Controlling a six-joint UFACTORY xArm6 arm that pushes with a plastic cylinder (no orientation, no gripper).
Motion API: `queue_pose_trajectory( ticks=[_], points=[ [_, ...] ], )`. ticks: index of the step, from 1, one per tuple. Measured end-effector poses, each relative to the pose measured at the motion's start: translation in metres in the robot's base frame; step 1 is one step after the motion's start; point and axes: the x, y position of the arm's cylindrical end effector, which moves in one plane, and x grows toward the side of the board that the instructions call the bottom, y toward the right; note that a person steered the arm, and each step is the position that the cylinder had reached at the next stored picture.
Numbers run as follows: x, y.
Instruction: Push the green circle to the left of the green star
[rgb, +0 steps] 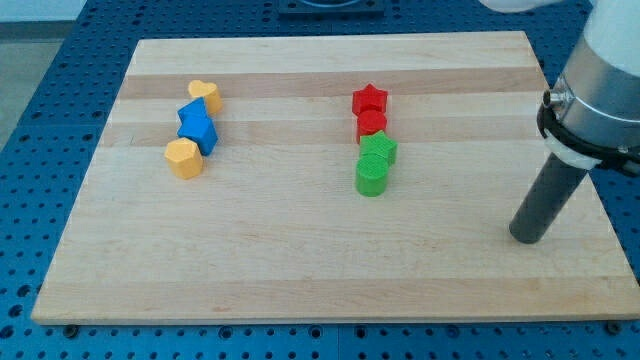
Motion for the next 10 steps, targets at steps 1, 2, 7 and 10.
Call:
queue_pose_trajectory(
  ticks=[1,2,7,10],
  points=[
    [-0.009,0.000],
    [-0.032,-0.010],
    [-0.033,-0.144],
    [-0.066,-0.169]
  ],
)
